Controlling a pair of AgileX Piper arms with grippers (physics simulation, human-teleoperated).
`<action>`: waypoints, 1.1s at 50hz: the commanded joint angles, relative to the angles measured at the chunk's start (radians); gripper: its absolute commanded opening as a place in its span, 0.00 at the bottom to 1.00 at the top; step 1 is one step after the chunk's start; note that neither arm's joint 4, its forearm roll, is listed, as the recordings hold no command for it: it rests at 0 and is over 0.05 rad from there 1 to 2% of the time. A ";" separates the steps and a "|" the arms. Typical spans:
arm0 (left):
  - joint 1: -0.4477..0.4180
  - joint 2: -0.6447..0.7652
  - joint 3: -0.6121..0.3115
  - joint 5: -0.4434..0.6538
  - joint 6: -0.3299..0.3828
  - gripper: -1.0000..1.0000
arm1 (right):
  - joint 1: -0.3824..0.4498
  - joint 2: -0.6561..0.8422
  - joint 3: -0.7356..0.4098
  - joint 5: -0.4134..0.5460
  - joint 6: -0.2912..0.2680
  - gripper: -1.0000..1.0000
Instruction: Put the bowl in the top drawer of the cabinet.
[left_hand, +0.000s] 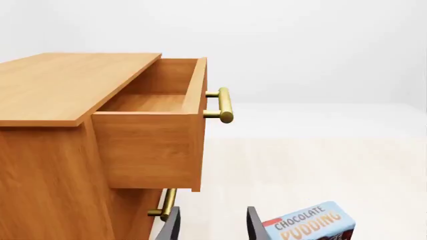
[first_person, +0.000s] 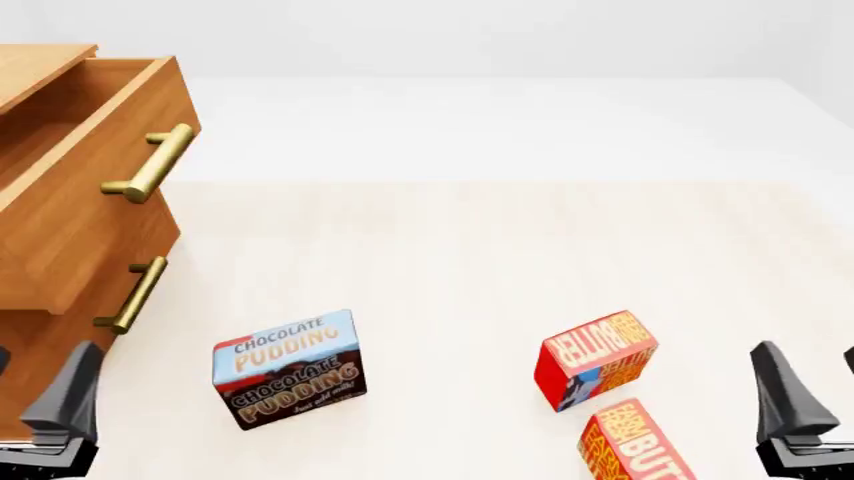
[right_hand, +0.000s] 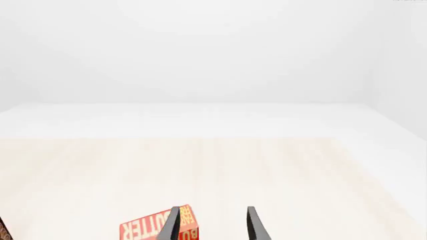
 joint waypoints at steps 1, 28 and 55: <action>0.005 0.011 -0.003 -0.001 -0.021 1.00 | -0.001 0.002 -0.003 -0.003 0.000 1.00; -0.215 0.210 -0.107 0.106 -0.098 1.00 | -0.011 0.013 -0.002 -0.001 0.007 1.00; -0.529 0.448 -0.261 0.166 -0.011 1.00 | -0.012 0.003 -0.003 -0.001 0.002 1.00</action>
